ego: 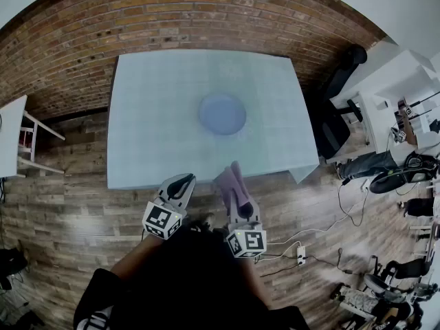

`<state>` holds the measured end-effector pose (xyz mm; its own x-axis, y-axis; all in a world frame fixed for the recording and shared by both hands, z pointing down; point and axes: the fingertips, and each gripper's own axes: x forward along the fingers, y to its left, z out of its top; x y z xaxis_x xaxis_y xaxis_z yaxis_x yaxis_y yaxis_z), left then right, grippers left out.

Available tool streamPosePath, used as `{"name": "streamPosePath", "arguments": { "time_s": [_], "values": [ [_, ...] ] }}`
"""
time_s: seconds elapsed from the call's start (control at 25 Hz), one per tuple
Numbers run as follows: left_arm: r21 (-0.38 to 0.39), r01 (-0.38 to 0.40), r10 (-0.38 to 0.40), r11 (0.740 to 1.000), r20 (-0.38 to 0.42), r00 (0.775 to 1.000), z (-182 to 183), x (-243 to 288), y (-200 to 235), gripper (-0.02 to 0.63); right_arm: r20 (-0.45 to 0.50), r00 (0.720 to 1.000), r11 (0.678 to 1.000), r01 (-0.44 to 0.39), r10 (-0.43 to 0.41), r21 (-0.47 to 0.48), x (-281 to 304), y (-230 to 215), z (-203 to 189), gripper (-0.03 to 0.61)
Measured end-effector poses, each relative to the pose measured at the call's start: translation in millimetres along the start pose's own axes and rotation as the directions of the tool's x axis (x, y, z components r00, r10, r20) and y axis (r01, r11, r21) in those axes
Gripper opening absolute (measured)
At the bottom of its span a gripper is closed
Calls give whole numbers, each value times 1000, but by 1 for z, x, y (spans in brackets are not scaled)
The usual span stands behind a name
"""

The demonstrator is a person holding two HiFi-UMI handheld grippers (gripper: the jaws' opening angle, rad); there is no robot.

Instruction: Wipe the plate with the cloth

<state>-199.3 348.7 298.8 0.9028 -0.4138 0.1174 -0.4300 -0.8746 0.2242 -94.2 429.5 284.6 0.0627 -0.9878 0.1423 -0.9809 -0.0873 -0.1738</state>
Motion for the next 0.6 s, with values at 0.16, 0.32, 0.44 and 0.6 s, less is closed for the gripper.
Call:
{"name": "streamPosePath", "arguments": {
  "time_s": [0.16, 0.32, 0.44, 0.6],
  "values": [
    [-1, -1, 1, 1000, 2, 1000, 3, 1, 0, 46, 8, 1000, 1000, -4, 4, 1, 1, 1, 2, 66],
    [1, 0, 0, 1000, 4, 1000, 3, -1, -1, 46, 2, 1000, 1000, 0, 0, 0, -1, 4, 2, 66],
    [0, 2, -2, 1000, 2, 1000, 1, -1, 0, 46, 8, 1000, 1000, -6, 6, -2, 0, 5, -1, 66],
    [0, 7, -7, 1000, 5, 1000, 1, -1, 2, 46, 2, 1000, 1000, 0, 0, -5, 1, 6, 0, 66]
  ]
}}
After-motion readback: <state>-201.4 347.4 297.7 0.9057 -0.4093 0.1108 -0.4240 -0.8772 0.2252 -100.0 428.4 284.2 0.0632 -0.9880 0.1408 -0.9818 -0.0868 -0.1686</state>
